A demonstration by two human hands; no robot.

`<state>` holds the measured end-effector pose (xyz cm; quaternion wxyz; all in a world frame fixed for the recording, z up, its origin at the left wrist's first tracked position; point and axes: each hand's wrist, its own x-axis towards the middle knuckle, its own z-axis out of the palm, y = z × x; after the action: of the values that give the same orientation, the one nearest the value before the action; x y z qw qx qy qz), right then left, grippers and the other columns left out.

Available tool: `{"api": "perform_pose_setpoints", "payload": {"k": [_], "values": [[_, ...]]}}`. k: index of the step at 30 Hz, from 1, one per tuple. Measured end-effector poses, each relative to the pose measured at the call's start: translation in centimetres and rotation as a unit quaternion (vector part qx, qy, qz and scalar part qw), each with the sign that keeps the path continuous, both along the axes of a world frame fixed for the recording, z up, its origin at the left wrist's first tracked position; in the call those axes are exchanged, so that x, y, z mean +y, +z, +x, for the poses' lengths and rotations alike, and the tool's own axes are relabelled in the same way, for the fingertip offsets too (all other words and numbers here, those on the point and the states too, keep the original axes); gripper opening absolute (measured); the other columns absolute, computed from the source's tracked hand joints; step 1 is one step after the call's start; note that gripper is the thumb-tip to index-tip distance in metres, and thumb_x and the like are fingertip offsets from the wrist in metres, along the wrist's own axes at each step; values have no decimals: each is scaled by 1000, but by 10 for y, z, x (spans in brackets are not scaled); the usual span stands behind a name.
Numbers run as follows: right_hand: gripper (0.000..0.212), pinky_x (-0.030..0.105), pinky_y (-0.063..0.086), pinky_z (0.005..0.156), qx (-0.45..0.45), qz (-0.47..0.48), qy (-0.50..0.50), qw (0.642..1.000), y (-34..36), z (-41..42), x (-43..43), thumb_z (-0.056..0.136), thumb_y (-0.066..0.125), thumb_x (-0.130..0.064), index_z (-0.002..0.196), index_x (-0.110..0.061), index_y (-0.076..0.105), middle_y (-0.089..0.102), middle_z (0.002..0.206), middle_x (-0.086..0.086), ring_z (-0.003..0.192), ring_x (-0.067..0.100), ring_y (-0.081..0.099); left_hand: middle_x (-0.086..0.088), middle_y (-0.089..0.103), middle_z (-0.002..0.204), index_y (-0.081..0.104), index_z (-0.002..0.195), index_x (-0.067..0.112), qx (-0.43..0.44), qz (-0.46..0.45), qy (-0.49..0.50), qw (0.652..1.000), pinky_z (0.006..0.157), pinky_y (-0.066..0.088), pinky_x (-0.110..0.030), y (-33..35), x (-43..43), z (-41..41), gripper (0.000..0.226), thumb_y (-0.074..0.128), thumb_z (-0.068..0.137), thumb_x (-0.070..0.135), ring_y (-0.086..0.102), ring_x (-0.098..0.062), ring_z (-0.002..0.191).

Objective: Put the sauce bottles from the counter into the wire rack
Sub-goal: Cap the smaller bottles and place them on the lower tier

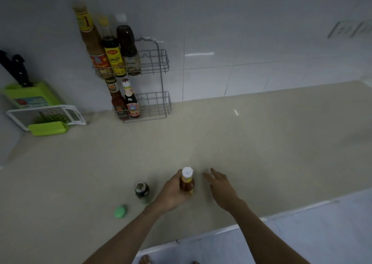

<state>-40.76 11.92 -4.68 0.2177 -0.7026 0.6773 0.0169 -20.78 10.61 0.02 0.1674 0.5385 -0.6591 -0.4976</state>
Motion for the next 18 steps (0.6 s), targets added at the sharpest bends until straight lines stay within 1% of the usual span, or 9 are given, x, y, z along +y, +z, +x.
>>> {"api": "perform_pose_setpoints", "payload": {"k": [2, 5, 8, 9, 11, 13, 14, 16, 18], "values": [[52, 31, 26, 113, 37, -17, 28, 999, -13, -2, 4, 100, 32, -9, 148, -29, 31, 17, 161, 0, 142, 26, 25, 11, 60, 110, 44, 132, 29, 10, -20, 39, 999, 79, 40, -12, -10, 5, -5, 68, 74, 73, 16, 57, -8, 104], [41, 31, 40, 101, 48, -64, 3, 997, -28, -8, 10, 99, 37, -14, 138, -25, 45, 39, 150, -2, 130, 25, 36, 10, 61, 103, 46, 131, 28, 27, -39, 58, 997, 82, 44, -12, -16, 7, -11, 68, 77, 72, 19, 58, -7, 94], [30, 32, 42, 91, 60, -92, 8, 994, -31, -12, 6, 97, 42, -16, 124, -20, 57, 55, 129, 2, 117, 26, 47, 8, 62, 104, 46, 129, 31, 43, -31, 57, 997, 90, 51, -29, -19, 4, -10, 67, 78, 71, 22, 60, -11, 96], [27, 32, 42, 89, 33, -97, 1, 995, -27, -11, 3, 96, 46, -17, 120, -16, 60, 59, 122, 5, 113, 27, 52, 10, 61, 105, 46, 128, 34, 38, -31, 55, 997, 90, 51, -29, -20, 4, -9, 67, 78, 70, 24, 59, -10, 97], [21, 32, 46, 83, -110, -135, -90, 981, -9, -3, -2, 88, 62, -16, 107, -12, 66, 67, 105, 8, 98, 27, 64, 16, 61, 101, 47, 124, 40, 30, -27, 50, 998, 87, 49, -24, -22, 3, -6, 65, 78, 68, 26, 57, -4, 95], [14, 28, 52, 74, -280, -180, -198, 922, 16, 11, -9, 80, 72, -13, 93, -14, 67, 71, 89, 2, 82, 16, 69, 20, 61, 95, 46, 114, 54, 35, -19, 43, 998, 82, 50, -17, -22, 1, -3, 65, 78, 67, 22, 58, 4, 89], [12, 24, 53, 71, -344, -199, -225, 890, 30, 19, -12, 80, 73, -13, 90, -17, 67, 71, 86, -1, 79, 11, 70, 22, 62, 94, 44, 109, 60, 38, -16, 36, 998, 78, 48, -10, -21, 0, -1, 67, 77, 67, 19, 57, 11, 86], [12, 21, 54, 74, -451, -191, -229, 841, 56, 33, -16, 85, 70, -14, 93, -22, 71, 72, 91, -1, 83, 10, 71, 24, 61, 94, 45, 101, 62, 41, -4, 24, 999, 72, 43, -1, -17, -3, -1, 66, 78, 66, 16, 55, 20, 84], [14, 22, 56, 78, -558, -143, -199, 793, 80, 44, -16, 88, 68, -14, 98, -23, 74, 73, 98, 6, 89, 17, 73, 20, 61, 91, 49, 95, 53, 49, 15, 15, 999, 67, 43, -1, -16, -5, 0, 54, 78, 67, 17, 55, 18, 78]]}}
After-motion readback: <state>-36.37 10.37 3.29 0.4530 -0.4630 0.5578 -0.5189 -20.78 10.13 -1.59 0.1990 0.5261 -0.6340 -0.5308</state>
